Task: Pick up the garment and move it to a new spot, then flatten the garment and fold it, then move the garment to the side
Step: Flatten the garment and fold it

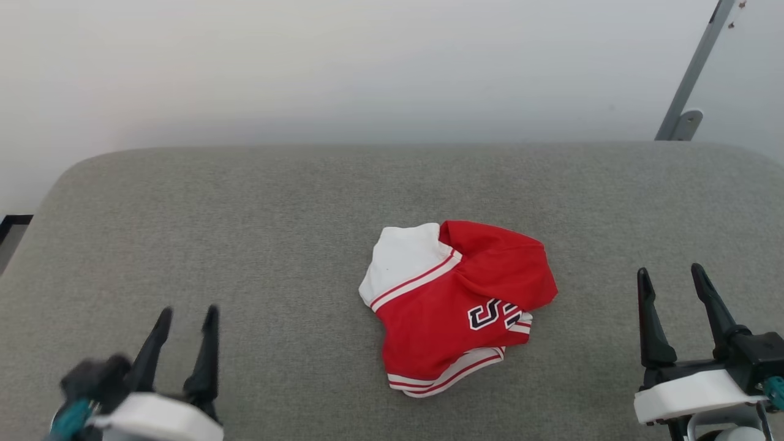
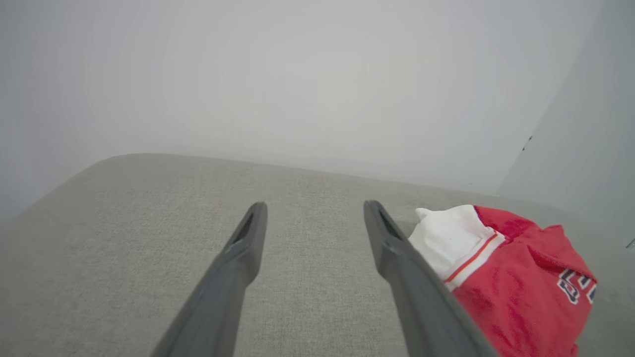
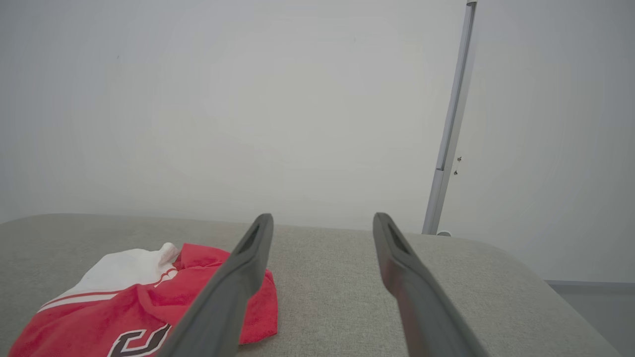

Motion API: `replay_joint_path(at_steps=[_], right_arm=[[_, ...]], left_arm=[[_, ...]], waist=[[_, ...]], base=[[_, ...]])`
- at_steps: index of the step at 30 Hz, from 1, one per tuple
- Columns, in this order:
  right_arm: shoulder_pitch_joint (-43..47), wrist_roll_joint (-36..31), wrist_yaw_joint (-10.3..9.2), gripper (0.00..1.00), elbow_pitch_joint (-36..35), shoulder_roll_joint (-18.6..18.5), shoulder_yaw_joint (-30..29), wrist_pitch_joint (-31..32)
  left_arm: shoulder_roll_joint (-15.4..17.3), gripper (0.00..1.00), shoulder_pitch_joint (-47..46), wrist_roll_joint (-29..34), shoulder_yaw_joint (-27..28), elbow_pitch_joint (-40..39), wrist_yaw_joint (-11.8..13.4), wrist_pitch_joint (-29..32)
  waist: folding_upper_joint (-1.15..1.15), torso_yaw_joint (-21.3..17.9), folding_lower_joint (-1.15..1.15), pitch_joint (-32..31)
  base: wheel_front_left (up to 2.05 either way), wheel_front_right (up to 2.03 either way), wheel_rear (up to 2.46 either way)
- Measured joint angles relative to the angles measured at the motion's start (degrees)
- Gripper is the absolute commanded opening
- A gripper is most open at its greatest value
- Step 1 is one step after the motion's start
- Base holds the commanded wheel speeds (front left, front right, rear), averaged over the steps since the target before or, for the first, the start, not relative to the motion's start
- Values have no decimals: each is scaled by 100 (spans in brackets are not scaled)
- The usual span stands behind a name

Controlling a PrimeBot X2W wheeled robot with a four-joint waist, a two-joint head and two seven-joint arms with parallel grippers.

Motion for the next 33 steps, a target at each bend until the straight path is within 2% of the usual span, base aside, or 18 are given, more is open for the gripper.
replay_joint_path(at_steps=[5,8,15,21,28,33], right_arm=[[-77,-21,0,100,7,-26,108,0],[-147,-25,0,100,26,-40,214,0],[-483,-33,0,100,79,-41,455,0],[-741,-33,0,100,135,-10,623,0],[-877,-25,0,100,171,51,656,0],[-889,-22,0,100,179,96,648,0]], left_arm=[[275,100,-564,-168,-390,34,-102,554],[495,100,-978,-476,-656,56,-122,1027],[1166,100,-2063,-1128,-1623,22,-126,2258],[1504,100,-2963,-1607,-2277,266,-126,2986],[1642,100,-3590,-2018,-2870,762,-127,3757],[1549,100,-3873,-2278,-3084,1302,-133,4270]], waist=[[0,-103,0,76],[0,-211,0,134],[0,-553,0,371],[0,-930,0,585],[0,-1358,0,822],[0,-1531,0,1015]], base=[[0,0,0],[0,0,0],[0,0,0],[0,0,0],[0,0,0],[0,0,0]])
